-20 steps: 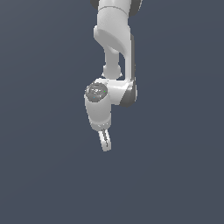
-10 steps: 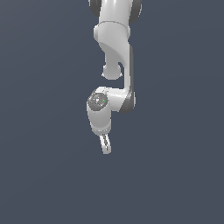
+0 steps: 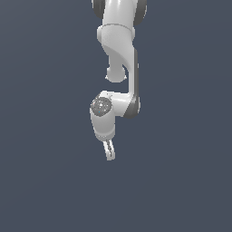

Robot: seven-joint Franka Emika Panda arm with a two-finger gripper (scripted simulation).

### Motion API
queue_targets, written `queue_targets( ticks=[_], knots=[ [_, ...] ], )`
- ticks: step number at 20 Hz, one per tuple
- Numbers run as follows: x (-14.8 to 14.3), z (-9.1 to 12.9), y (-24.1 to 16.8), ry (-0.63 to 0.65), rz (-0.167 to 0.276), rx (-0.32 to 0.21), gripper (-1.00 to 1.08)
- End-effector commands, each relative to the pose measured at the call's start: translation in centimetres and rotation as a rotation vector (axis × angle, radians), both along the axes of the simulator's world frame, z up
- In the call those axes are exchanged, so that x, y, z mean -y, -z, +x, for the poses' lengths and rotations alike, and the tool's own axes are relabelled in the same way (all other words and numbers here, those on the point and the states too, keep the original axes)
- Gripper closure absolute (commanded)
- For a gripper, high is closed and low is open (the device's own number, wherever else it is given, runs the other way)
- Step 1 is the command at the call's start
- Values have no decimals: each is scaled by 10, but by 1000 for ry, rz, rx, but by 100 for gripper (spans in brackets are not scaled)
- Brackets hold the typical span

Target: Pick up the object and move it to a goal position.

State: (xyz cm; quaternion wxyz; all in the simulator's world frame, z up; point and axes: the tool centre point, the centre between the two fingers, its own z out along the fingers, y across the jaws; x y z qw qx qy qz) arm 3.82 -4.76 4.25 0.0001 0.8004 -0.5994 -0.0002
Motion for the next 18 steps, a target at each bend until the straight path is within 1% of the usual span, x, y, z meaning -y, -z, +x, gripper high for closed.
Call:
queue_targets(
  ticks=[1,10,14,18],
  knots=[
    [0,0,0,0,0,0,108],
    [-5,-2,-9,0,0,0,108],
    [-13,-4,-25,0,0,0,108],
    [-25,-9,-51,1,1,0,108]
  ],
)
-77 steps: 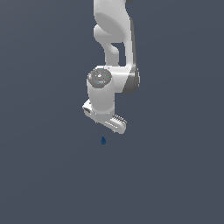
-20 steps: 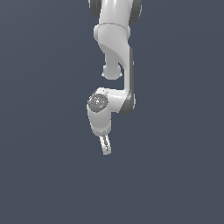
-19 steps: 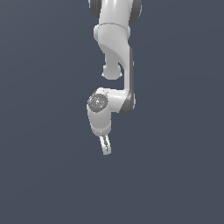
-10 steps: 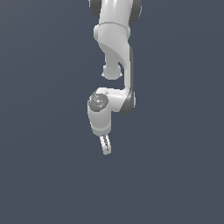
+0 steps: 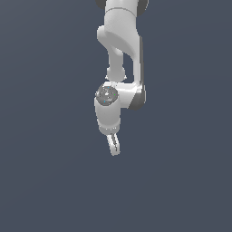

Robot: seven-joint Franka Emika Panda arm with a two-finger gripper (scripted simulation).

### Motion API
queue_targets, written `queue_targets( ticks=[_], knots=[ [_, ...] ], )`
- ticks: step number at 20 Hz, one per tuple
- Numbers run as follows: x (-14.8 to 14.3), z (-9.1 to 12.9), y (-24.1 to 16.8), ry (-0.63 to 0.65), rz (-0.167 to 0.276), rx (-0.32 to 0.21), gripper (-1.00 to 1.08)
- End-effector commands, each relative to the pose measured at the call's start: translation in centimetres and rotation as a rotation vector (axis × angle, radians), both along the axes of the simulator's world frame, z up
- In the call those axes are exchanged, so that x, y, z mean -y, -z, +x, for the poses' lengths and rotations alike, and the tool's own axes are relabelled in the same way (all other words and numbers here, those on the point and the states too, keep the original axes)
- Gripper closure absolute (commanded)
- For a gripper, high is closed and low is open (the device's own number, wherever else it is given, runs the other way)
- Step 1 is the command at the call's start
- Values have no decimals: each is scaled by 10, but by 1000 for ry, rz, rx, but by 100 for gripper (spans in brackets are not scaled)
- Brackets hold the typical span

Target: Pick up the object and move it to a goal position.

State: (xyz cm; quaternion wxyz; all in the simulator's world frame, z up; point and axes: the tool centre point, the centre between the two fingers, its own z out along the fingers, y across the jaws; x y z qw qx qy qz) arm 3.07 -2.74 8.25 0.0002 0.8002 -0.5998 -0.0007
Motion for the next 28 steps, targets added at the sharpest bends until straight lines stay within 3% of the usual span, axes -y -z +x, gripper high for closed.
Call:
queue_targets(
  ticks=[1,28],
  knots=[
    [-9,-3,-18,0,1,1,108],
    [-152,-48,-309,2,-3,2,108]
  ],
)
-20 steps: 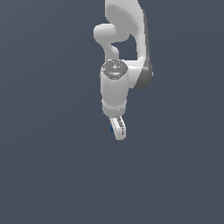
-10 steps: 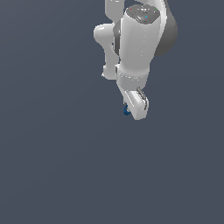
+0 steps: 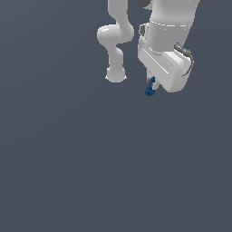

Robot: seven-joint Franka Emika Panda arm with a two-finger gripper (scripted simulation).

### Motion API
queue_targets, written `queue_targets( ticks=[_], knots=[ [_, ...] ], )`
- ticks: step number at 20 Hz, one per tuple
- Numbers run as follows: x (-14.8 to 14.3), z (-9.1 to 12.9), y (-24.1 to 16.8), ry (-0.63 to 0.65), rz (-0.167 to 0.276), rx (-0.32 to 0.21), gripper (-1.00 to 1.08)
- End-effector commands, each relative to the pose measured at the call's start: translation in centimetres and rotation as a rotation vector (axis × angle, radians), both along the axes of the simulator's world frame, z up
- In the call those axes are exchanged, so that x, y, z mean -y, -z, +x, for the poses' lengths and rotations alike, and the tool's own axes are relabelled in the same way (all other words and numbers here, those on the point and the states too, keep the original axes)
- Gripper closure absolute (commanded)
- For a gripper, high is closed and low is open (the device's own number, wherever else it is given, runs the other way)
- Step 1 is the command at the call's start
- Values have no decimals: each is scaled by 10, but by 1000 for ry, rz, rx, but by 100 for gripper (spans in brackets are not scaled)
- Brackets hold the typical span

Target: Pick up the object and move it to a goal position.

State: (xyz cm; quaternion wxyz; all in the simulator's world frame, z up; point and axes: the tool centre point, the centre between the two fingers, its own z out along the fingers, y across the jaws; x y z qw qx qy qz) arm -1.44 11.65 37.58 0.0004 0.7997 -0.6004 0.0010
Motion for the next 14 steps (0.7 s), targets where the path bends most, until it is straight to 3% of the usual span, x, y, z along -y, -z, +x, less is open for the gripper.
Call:
queue_targets(
  ticks=[1,14],
  knots=[
    [-13,-4,-27,0,-1,-1,108],
    [-63,-14,-122,-2,1,-1,108]
  ],
)
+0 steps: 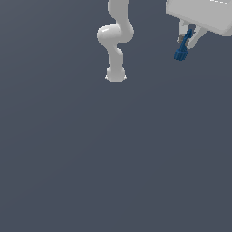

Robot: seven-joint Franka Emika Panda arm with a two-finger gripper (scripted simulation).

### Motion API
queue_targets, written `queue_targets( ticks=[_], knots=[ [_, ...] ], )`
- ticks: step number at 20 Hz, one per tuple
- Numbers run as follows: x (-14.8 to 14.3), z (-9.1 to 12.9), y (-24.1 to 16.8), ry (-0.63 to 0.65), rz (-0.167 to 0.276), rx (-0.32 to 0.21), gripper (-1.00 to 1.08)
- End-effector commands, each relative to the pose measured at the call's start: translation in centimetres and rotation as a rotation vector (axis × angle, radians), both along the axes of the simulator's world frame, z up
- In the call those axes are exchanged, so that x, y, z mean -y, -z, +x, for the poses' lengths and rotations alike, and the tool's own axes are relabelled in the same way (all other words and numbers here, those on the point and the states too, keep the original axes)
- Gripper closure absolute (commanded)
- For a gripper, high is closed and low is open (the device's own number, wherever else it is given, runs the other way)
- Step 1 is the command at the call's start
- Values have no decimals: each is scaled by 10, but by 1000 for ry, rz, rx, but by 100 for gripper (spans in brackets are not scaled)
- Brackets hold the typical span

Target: Pick up the object and move it to a goal position.

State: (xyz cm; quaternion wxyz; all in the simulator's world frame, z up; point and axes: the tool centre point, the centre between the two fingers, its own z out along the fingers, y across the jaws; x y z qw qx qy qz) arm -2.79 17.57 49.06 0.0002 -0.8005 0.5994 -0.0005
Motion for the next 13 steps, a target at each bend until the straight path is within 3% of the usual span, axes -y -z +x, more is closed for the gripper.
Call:
queue_targets(
  ticks=[1,13],
  knots=[
    [-6,-1,-11,0,0,-1,108],
    [-16,-1,-30,0,0,-1,108]
  ],
)
